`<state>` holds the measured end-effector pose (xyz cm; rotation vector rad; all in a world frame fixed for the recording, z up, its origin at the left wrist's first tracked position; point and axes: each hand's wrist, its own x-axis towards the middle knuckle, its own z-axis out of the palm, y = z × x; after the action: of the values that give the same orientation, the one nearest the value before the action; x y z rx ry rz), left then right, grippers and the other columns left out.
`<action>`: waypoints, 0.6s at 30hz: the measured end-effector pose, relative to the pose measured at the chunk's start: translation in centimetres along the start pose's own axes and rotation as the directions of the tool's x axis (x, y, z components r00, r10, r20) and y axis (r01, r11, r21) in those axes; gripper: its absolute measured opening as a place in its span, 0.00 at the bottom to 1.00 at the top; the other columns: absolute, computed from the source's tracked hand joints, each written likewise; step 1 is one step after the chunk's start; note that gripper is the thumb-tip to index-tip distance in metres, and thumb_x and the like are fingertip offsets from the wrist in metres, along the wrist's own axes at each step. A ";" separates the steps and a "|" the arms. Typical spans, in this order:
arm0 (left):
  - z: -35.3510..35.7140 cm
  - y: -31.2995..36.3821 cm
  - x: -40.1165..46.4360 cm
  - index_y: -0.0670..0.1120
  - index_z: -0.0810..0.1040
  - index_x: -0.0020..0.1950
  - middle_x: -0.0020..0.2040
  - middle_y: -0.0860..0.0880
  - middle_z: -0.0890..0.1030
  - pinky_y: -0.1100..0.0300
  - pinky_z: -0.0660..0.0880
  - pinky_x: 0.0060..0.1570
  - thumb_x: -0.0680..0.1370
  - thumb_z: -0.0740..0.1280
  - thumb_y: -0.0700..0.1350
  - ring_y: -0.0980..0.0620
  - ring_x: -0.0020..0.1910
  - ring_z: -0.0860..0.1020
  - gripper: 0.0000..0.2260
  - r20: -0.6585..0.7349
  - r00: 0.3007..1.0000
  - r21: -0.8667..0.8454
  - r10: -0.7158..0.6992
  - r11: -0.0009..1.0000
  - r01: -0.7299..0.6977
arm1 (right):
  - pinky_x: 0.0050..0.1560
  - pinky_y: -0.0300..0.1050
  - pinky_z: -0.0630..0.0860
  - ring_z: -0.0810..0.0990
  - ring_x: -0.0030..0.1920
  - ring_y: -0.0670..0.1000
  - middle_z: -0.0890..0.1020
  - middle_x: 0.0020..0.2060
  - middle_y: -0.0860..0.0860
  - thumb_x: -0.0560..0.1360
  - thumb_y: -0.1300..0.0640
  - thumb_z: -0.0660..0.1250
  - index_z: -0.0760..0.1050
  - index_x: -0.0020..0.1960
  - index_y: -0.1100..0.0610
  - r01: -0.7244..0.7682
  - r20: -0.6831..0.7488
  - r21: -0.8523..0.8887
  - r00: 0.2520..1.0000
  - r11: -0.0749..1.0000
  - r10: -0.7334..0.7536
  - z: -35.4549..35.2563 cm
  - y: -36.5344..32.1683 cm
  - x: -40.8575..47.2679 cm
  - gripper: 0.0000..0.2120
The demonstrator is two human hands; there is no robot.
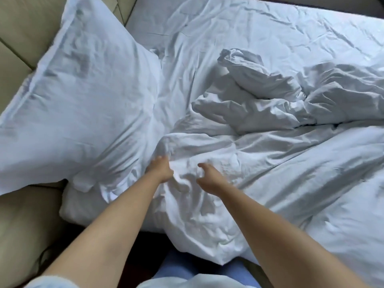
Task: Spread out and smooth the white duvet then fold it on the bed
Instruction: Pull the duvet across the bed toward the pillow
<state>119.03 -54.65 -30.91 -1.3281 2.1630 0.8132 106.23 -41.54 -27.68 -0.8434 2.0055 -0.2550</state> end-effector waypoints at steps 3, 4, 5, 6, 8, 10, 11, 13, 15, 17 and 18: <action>0.3 0.0 1.9 0.43 0.59 0.74 0.71 0.41 0.64 0.49 0.66 0.66 0.73 0.65 0.47 0.41 0.71 0.62 0.31 -0.011 0.999 -0.044 -0.050 0.998 0.049 | 0.68 0.46 0.65 0.67 0.69 0.53 0.66 0.71 0.53 0.75 0.59 0.61 0.59 0.75 0.54 -0.016 -0.003 0.031 1.000 0.999 0.016 0.5 -0.2 1.8 0.30; 0.5 0.0 2.6 0.44 0.55 0.76 0.73 0.42 0.59 0.50 0.64 0.68 0.72 0.67 0.48 0.42 0.73 0.59 0.36 0.016 0.997 -0.095 -0.071 0.993 0.073 | 0.68 0.46 0.66 0.68 0.69 0.53 0.67 0.71 0.53 0.75 0.59 0.61 0.59 0.75 0.53 -0.030 -0.012 0.047 0.999 0.998 0.030 0.5 -0.3 2.5 0.29; 0.5 0.1 3.0 0.46 0.50 0.77 0.75 0.42 0.54 0.51 0.62 0.70 0.71 0.68 0.50 0.42 0.74 0.56 0.40 0.045 0.995 -0.154 -0.091 0.983 0.097 | 0.68 0.45 0.65 0.67 0.69 0.53 0.67 0.71 0.52 0.75 0.59 0.61 0.59 0.75 0.53 -0.038 -0.018 0.058 0.999 0.998 0.039 0.6 -0.2 3.3 0.29; 0.7 0.1 3.7 0.47 0.45 0.78 0.77 0.42 0.49 0.51 0.60 0.71 0.71 0.70 0.51 0.43 0.75 0.54 0.44 0.075 0.991 -0.220 -0.113 0.967 0.127 | 0.67 0.44 0.64 0.67 0.69 0.53 0.67 0.71 0.52 0.76 0.59 0.60 0.58 0.76 0.53 -0.041 -0.021 0.065 0.999 0.997 0.043 0.6 -0.2 4.0 0.29; 0.9 0.1 5.0 0.48 0.40 0.78 0.77 0.42 0.50 0.51 0.61 0.71 0.70 0.71 0.51 0.43 0.75 0.57 0.48 0.122 0.980 -0.367 -0.157 0.910 0.192 | 0.66 0.45 0.64 0.68 0.69 0.54 0.69 0.70 0.53 0.77 0.57 0.59 0.56 0.76 0.53 -0.054 -0.012 0.060 0.998 0.997 0.055 0.8 0.1 5.7 0.29; 1.3 0.1 6.3 0.47 0.43 0.78 0.71 0.42 0.66 0.54 0.72 0.61 0.70 0.73 0.49 0.42 0.65 0.72 0.48 0.171 0.964 -0.522 -0.203 0.811 0.263 | 0.64 0.46 0.66 0.69 0.68 0.57 0.70 0.69 0.57 0.78 0.55 0.58 0.55 0.76 0.55 -0.102 0.004 0.071 0.995 0.992 0.102 1.2 0.9 7.6 0.28; 1.4 0.1 6.7 0.44 0.52 0.76 0.63 0.41 0.74 0.56 0.76 0.49 0.70 0.74 0.48 0.44 0.54 0.78 0.42 0.218 0.955 -0.568 -0.203 0.769 0.293 | 0.63 0.47 0.66 0.69 0.68 0.59 0.70 0.69 0.59 0.79 0.53 0.57 0.54 0.76 0.56 -0.136 0.010 0.088 0.991 0.987 0.136 1.5 1.4 8.4 0.27; 2.3 0.0 7.3 0.41 0.71 0.61 0.45 0.43 0.80 0.61 0.72 0.32 0.69 0.76 0.46 0.49 0.35 0.78 0.25 0.297 0.941 -0.610 -0.161 0.726 0.317 | 0.65 0.47 0.64 0.68 0.69 0.61 0.68 0.70 0.61 0.80 0.51 0.56 0.54 0.76 0.58 -0.211 0.032 0.153 0.977 0.965 0.209 2.2 2.4 9.7 0.27; 3.5 -0.1 7.6 0.41 0.79 0.55 0.47 0.45 0.82 0.61 0.74 0.35 0.67 0.77 0.46 0.50 0.39 0.79 0.19 0.335 0.934 -0.560 -0.125 0.771 0.304 | 0.67 0.47 0.63 0.66 0.70 0.60 0.68 0.71 0.59 0.80 0.46 0.56 0.55 0.76 0.58 -0.286 0.069 0.270 0.958 0.920 0.277 3.1 3.2 10.5 0.29; 3.8 0.1 7.8 0.44 0.77 0.59 0.58 0.47 0.79 0.58 0.75 0.50 0.65 0.75 0.52 0.49 0.54 0.77 0.26 0.269 0.955 -0.319 -0.128 0.924 0.214 | 0.68 0.47 0.63 0.67 0.70 0.58 0.68 0.71 0.56 0.79 0.41 0.58 0.57 0.76 0.56 -0.326 0.104 0.388 0.945 0.862 0.310 3.5 3.6 10.8 0.31; 3.6 0.3 7.8 0.44 0.75 0.62 0.62 0.47 0.76 0.57 0.74 0.56 0.64 0.74 0.54 0.47 0.60 0.74 0.29 0.210 0.970 -0.178 -0.124 0.970 0.163 | 0.68 0.47 0.64 0.67 0.70 0.58 0.69 0.70 0.56 0.78 0.40 0.59 0.58 0.75 0.57 -0.336 0.123 0.442 0.941 0.831 0.315 3.6 3.5 11.0 0.33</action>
<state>115.80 -56.90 -38.58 -1.4152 1.8486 1.0708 103.71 -45.54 -38.78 -0.1976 1.8955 -0.4839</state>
